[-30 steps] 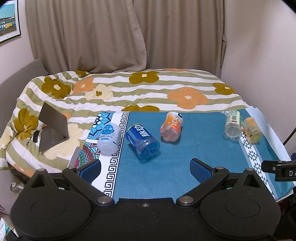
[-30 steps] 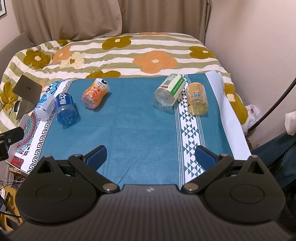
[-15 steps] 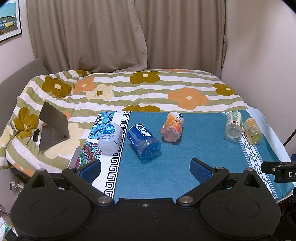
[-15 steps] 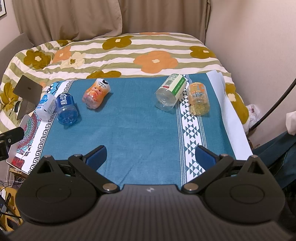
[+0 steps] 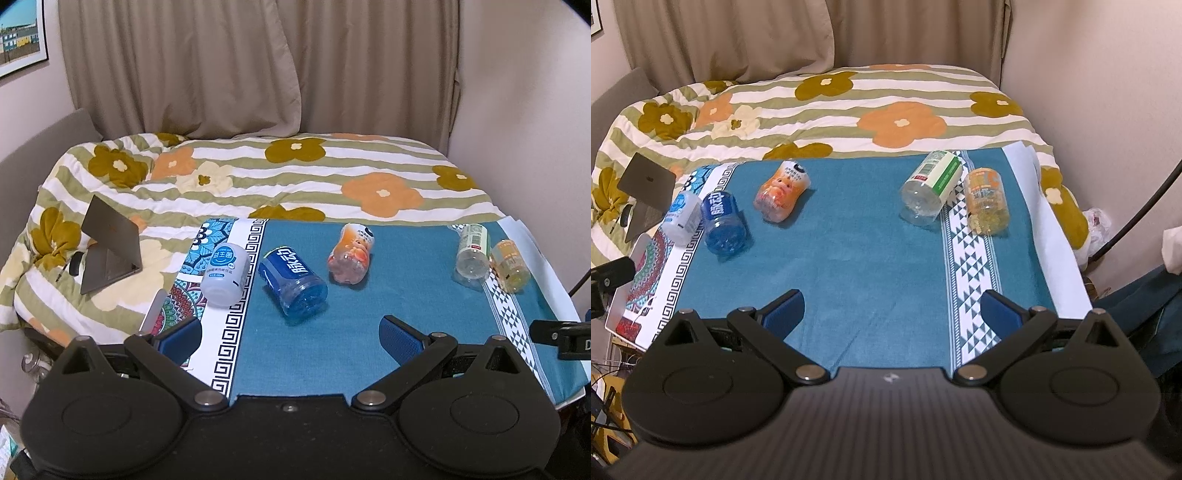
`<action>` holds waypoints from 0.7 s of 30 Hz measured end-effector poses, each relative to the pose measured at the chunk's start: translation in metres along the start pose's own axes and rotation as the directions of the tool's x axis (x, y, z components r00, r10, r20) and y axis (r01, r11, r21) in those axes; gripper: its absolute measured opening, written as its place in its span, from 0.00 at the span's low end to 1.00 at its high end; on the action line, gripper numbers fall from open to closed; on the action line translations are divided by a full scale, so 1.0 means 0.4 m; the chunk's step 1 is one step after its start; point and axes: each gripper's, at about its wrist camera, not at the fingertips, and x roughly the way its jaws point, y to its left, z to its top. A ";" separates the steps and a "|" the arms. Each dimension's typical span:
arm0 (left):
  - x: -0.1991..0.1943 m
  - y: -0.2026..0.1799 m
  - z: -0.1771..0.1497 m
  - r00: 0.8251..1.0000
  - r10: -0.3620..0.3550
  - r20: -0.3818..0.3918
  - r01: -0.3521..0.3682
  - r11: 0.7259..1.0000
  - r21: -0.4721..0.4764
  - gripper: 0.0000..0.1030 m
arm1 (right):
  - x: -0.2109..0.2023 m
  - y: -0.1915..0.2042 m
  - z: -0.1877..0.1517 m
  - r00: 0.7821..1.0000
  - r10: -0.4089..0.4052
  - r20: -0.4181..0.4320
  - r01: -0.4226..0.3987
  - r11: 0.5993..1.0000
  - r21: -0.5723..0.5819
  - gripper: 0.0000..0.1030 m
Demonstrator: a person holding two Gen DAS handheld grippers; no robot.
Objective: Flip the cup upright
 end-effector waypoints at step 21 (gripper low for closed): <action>0.188 -0.138 0.016 0.987 0.057 -0.152 -0.072 0.993 -0.092 1.00 | 0.331 -0.290 0.212 0.999 -0.001 -0.036 -0.001 0.998 -0.055 1.00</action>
